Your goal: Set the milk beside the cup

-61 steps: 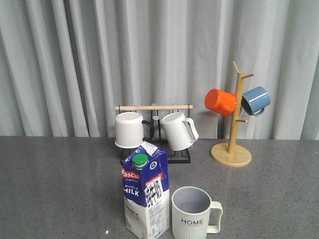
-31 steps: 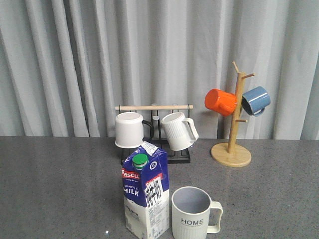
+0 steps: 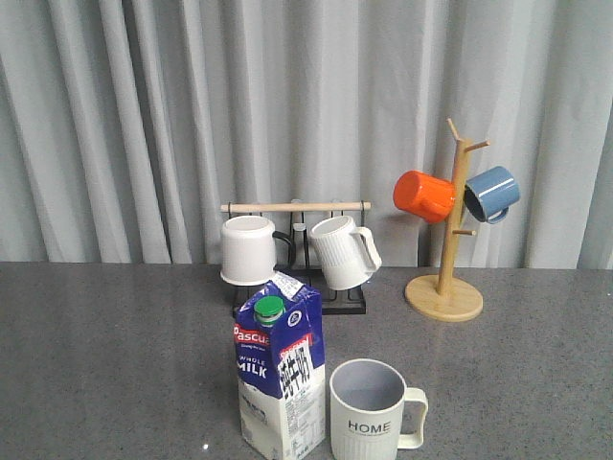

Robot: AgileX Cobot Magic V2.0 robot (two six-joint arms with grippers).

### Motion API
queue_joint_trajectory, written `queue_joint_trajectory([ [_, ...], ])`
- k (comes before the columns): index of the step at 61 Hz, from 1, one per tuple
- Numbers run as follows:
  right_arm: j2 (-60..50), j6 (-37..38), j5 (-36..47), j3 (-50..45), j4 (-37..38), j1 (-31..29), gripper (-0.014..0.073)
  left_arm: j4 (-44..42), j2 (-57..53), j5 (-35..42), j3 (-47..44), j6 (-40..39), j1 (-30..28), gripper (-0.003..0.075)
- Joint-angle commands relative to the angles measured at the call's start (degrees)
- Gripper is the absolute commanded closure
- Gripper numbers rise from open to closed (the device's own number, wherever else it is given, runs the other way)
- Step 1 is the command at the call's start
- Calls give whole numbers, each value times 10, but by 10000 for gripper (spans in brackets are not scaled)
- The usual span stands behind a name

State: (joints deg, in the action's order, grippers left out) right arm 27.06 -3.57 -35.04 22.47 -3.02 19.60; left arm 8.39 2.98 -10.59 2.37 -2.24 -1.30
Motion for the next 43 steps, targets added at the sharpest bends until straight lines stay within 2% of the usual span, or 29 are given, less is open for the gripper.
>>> queue_joint_trajectory([
  [1,2,1,39,14,1,-1,599,-6,-28,59,-15,-1,-8,728],
  [12,2,1,35,14,1,-1,599,-19,-44,75,-53,-1,-9,728],
  [20,2,1,35,14,0,-1,599,-55,-44,78,-48,10,-9,728],
  [43,2,1,35,14,0,-1,599,-67,-44,91,-50,3,-9,728],
])
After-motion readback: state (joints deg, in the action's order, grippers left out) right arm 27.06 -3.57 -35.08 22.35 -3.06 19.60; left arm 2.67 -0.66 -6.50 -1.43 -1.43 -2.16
